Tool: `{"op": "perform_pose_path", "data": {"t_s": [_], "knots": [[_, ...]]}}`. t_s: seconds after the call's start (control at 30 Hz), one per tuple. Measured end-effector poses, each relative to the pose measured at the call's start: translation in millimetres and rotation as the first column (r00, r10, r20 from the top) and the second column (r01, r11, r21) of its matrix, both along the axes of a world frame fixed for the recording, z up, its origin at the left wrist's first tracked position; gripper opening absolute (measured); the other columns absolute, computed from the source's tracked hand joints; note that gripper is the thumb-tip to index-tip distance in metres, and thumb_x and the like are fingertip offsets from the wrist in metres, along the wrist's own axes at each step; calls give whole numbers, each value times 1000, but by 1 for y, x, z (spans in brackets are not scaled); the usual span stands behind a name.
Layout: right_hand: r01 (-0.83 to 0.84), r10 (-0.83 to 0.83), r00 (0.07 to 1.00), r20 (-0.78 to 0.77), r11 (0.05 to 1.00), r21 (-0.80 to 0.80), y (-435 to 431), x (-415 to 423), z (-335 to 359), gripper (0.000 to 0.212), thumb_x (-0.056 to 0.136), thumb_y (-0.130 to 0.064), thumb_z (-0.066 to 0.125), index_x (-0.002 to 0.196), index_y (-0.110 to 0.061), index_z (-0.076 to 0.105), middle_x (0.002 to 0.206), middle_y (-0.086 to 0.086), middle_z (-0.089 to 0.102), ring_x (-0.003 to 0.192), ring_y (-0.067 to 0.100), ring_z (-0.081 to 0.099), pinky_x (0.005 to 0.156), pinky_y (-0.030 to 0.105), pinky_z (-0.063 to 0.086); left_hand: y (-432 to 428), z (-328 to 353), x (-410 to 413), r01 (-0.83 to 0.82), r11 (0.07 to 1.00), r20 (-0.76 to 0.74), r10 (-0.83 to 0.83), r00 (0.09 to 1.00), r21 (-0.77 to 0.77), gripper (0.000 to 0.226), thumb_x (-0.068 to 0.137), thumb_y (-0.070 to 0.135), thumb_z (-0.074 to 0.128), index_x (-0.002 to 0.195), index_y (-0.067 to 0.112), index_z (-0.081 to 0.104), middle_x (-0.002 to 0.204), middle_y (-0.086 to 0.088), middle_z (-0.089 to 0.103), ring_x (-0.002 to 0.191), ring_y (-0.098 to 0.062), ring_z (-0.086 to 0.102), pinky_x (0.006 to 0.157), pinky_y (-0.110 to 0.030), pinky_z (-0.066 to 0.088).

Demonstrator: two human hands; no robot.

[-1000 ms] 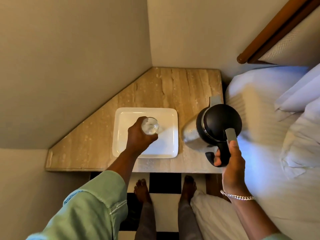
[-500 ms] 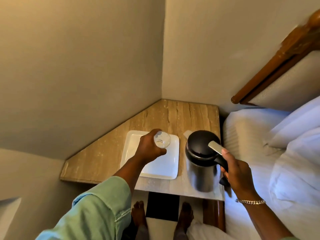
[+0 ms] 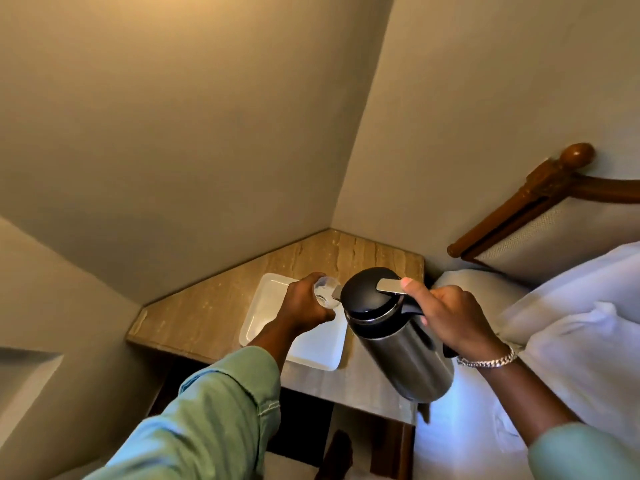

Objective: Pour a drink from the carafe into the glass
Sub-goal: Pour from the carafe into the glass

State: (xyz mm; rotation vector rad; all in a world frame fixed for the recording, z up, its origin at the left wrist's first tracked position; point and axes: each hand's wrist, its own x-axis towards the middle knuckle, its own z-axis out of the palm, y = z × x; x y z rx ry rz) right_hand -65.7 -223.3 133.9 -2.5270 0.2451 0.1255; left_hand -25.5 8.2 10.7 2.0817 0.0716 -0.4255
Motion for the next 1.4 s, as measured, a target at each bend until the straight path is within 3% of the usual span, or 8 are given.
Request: {"op": "perform_pose_path", "data": {"t_s": [0.2,0.33,0.47,0.53,0.67,0.93,1.3,1.4], "knots": [[-79,76,991,-109,996,-31,4,16,25,67,73,-72,42,36,-17,56,31,-3,49,35,8,49,51,34,39,-3,9,-5,-27,998,2,28,1000,-60,75,58,19,84,126,22,52,126,-5,61,106,-28,60,80,-30,50],[-157,142,972,-189,986,-64,12,28,37,68,78,-67,47,31,-18,54,29,-5,49,28,4,43,46,27,37,-1,17,-7,-23,995,13,24,1000,-100,73,57,19,83,124,20,53,123,-6,62,101,-23,58,77,-27,50],[-170,140,937,-321,983,-69,23,44,52,55,82,-60,52,49,-16,57,45,-1,55,44,11,51,57,31,45,1,20,-9,-3,993,10,4,1000,-115,73,56,20,83,123,20,54,122,-5,62,101,-22,58,74,-28,51],[-192,148,918,-368,978,-85,32,50,63,55,84,-60,52,50,-16,57,44,-2,55,40,9,49,51,28,43,1,19,-12,-4,993,5,5,1000,-118,72,56,21,83,123,21,55,124,-4,62,107,-24,59,77,-29,49],[-256,159,901,-404,946,-199,48,59,85,64,82,-66,47,42,-17,54,30,-8,49,21,1,37,45,24,33,-1,17,-17,14,995,-13,-15,1000,-104,78,53,26,83,125,23,53,128,-3,61,110,-26,59,83,-36,53],[-343,177,847,-502,902,-261,78,78,124,57,79,-64,51,46,-18,52,30,-8,42,23,9,30,35,14,27,-7,19,-24,4,995,-5,-5,1000,-102,81,50,30,81,125,25,52,126,-1,62,107,-25,59,85,-40,55],[-394,172,806,-566,869,-298,100,85,146,52,84,-58,50,60,-12,57,31,-8,42,24,10,32,39,20,30,-9,25,-24,-10,982,21,14,1000,-189,72,58,21,84,124,18,53,122,-6,62,104,-28,61,79,-41,58],[-374,153,813,-561,877,-303,101,87,148,54,82,-61,51,53,-16,51,32,-7,42,24,11,32,38,18,30,-8,27,-24,-10,982,32,16,999,-186,72,58,19,83,123,17,54,121,-7,62,102,-28,61,77,-39,58]]}}
